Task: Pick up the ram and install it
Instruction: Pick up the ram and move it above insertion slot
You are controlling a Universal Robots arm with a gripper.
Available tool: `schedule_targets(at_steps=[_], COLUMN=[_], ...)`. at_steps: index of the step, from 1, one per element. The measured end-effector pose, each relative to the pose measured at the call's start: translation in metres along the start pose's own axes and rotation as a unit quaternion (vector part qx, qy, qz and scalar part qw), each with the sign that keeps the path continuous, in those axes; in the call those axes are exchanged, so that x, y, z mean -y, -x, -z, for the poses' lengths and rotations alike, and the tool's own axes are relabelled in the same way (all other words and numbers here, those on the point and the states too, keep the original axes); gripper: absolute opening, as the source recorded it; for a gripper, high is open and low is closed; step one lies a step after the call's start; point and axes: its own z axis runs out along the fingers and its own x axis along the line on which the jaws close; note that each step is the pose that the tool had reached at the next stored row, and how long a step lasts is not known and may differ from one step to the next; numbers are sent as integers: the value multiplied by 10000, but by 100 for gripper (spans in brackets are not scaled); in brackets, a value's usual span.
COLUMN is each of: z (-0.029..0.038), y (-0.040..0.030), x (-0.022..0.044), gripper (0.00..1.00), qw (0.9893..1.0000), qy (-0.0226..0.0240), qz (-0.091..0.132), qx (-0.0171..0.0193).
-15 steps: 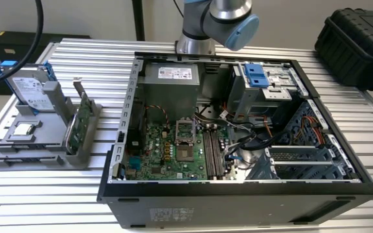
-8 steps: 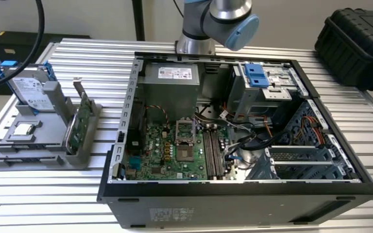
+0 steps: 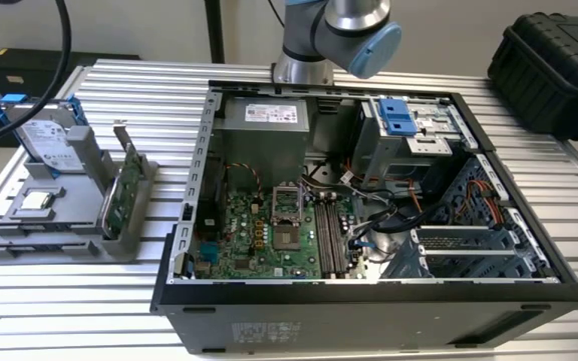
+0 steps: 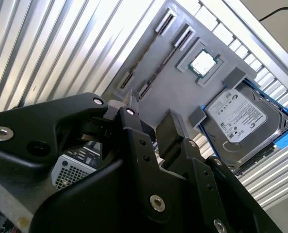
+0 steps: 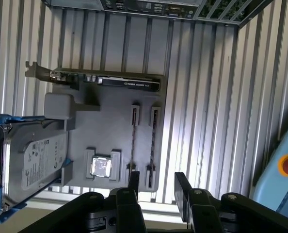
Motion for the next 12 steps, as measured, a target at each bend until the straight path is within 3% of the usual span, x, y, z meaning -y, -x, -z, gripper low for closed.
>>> schedule_targets(at_steps=[12], z=[-70], y=[0], x=[2], gripper=[100], qw=[10000], qy=[-1], qz=[0], qx=[0])
